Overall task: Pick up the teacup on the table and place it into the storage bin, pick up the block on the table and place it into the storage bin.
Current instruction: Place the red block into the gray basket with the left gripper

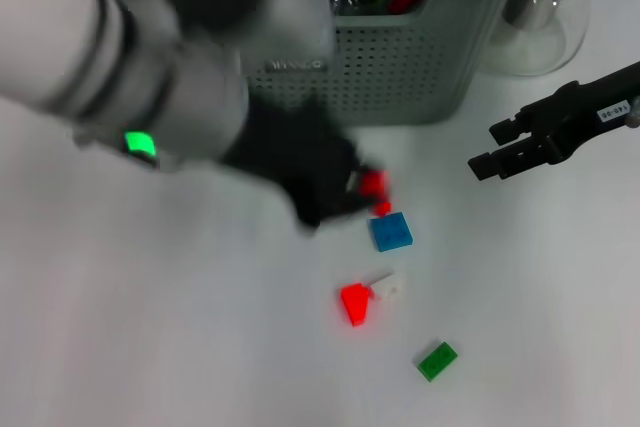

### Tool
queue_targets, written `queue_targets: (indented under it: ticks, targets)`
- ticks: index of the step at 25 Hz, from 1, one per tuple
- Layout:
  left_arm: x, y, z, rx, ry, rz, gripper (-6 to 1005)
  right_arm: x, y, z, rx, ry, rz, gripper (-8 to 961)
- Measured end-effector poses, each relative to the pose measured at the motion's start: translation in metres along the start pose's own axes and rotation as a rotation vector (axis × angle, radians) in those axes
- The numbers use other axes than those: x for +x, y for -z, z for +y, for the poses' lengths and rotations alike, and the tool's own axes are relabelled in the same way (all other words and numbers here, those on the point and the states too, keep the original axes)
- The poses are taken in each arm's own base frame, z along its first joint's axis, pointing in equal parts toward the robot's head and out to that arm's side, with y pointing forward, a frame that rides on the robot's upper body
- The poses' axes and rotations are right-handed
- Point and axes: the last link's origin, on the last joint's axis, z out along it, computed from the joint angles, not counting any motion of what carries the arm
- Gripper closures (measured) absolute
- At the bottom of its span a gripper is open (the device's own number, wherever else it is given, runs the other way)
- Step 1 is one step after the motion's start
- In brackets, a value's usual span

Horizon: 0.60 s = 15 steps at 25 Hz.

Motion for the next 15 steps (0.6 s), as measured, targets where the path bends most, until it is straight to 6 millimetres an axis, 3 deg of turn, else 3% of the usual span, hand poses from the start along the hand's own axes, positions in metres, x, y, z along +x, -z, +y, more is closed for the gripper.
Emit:
queue_targets:
  ticks: [3, 7, 11, 15]
  targets:
    - [0.024, 0.035, -0.018, 0.082, 0.030, 0.184, 811, 0.000, 0.001, -0.001, 0.006, 0.006, -0.001, 222]
    - [0.046, 0.060, -0.055, 0.230, 0.079, 0.320, 811, 0.000, 0.001, -0.001, 0.005, 0.007, 0.000, 222]
    - [0.056, 0.060, -0.111, 0.372, 0.193, 0.377, 812, 0.000, -0.001, 0.000, 0.001, 0.010, 0.002, 221]
    - [0.048, 0.039, -0.161, 0.429, 0.351, 0.327, 777, -0.005, -0.002, 0.002, -0.005, 0.024, -0.011, 220]
